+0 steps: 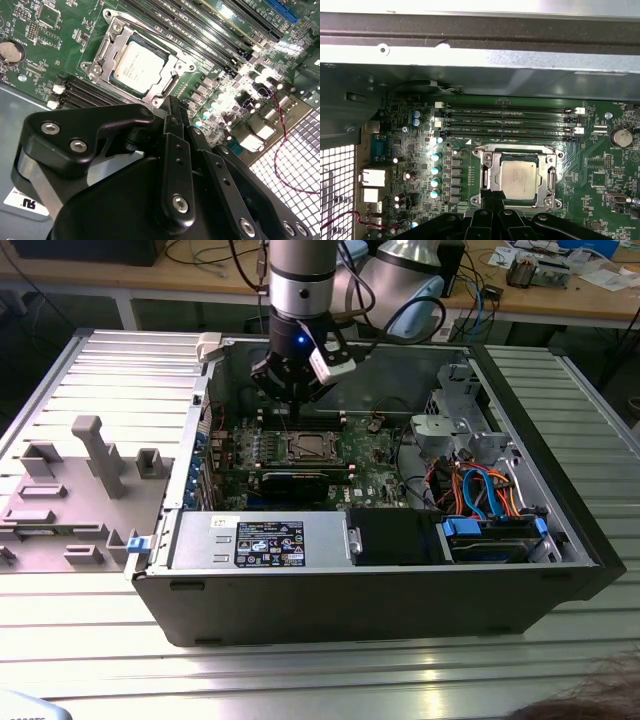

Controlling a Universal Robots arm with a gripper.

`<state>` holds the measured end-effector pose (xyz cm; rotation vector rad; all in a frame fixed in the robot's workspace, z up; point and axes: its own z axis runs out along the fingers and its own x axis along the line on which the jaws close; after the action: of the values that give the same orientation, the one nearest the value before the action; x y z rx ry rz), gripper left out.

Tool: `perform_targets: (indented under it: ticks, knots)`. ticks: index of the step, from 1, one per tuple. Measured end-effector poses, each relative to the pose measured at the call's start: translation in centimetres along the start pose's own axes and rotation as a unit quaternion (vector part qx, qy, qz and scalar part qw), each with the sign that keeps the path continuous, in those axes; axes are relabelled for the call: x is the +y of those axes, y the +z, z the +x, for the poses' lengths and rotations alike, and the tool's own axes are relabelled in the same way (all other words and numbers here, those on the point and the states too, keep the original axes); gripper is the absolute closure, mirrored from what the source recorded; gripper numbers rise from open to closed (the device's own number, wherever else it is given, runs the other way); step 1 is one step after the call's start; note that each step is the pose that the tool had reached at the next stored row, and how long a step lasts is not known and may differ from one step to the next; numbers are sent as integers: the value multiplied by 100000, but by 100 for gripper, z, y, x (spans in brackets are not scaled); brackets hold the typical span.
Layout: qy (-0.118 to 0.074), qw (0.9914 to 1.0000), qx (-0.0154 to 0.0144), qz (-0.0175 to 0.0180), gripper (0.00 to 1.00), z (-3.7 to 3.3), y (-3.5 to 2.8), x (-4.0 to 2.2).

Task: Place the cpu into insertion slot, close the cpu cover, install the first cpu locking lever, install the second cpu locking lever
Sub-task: 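Install the first cpu locking lever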

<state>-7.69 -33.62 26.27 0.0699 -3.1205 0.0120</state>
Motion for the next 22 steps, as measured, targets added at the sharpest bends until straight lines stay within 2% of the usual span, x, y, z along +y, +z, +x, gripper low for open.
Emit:
perform_targets:
  ticks: [22]
  knots:
    - [-3, 100000, -13, -294, 89, 70, 1, 3]
